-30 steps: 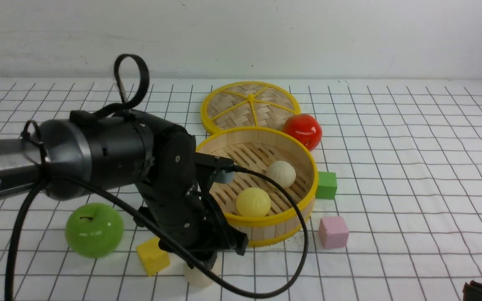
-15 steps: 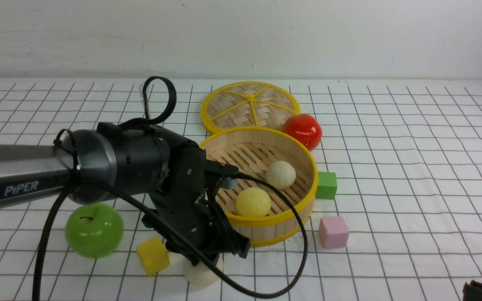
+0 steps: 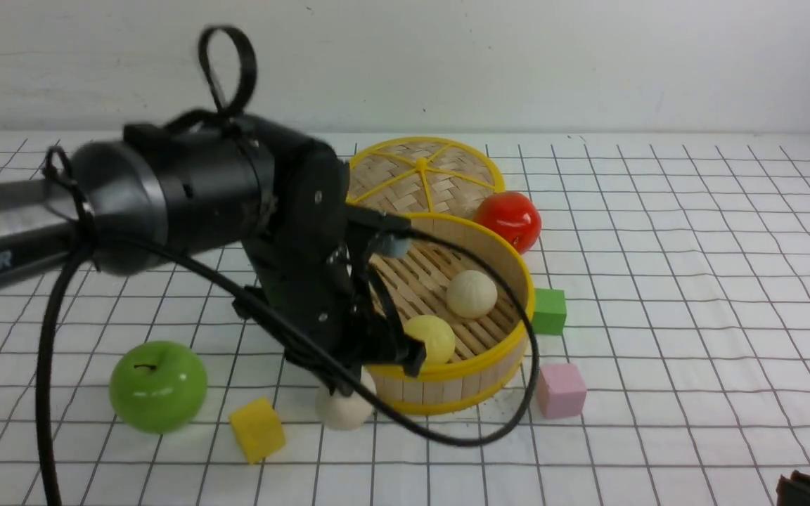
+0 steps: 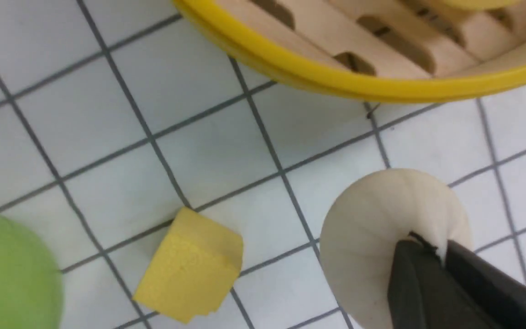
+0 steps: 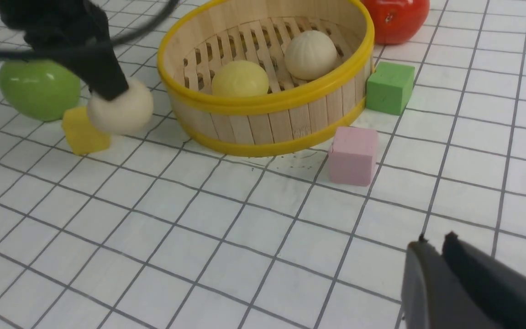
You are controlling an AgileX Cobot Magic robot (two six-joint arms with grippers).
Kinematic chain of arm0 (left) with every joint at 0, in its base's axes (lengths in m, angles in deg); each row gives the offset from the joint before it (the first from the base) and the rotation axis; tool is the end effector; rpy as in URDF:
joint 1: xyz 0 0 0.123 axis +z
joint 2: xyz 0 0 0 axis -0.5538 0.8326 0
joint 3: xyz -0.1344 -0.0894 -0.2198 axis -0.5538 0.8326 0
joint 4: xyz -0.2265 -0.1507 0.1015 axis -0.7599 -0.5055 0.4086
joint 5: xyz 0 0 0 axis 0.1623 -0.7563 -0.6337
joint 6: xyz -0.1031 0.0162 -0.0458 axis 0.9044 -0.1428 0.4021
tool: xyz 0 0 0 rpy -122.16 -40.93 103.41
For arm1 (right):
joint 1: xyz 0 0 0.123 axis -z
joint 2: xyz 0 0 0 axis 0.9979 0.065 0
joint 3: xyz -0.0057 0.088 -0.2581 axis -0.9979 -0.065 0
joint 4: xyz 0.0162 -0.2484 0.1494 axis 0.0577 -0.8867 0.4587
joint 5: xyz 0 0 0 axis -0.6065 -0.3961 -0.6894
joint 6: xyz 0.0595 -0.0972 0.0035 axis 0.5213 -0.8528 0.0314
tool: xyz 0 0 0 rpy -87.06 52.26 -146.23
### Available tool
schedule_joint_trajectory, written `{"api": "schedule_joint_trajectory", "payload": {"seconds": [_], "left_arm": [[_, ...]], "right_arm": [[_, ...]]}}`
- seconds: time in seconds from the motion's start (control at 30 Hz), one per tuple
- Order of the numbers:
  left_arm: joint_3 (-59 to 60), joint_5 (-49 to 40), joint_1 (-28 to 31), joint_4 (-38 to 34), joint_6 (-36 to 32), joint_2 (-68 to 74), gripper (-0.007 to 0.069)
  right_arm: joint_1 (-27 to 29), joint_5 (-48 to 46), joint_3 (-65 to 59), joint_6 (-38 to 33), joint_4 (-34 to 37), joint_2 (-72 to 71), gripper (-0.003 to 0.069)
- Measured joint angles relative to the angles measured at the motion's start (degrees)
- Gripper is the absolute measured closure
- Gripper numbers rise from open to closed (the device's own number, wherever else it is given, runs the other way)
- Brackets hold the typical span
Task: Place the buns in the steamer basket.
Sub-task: Use the left arm to put the steamed stuffed bun into the steamer
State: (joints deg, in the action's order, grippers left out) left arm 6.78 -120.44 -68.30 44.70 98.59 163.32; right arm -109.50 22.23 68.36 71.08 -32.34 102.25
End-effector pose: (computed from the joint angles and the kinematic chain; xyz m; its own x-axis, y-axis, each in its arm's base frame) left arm 0.3405 -0.2341 0.2186 -0.8668 0.3866 -0.3150 0.4208 0.9060 -0.0457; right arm 0.1461 0.0727 0.2094 -0.3802 -0.0169 -0.9248 -0.4146 0.8969 0.1541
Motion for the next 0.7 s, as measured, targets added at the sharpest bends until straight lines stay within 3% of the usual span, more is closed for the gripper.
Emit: {"api": "schedule_joint_trajectory", "payload": {"seconds": [0.2,0.5,0.7], "left_arm": [[-9.88,0.60,0.00,5.81,1.08,0.02,0.0638],[-11.49,14.69,0.00,16.34,12.20,10.13,0.0616],[-11.44,16.62,0.00,24.16,24.34,13.99,0.0501]], "right_arm": [[0.00,0.00,0.00,0.00,0.00,0.00,0.0601],[0.00,0.00,0.00,0.00,0.00,0.00,0.0587],[0.00,0.00,0.00,0.00,0.00,0.00,0.0577]]}}
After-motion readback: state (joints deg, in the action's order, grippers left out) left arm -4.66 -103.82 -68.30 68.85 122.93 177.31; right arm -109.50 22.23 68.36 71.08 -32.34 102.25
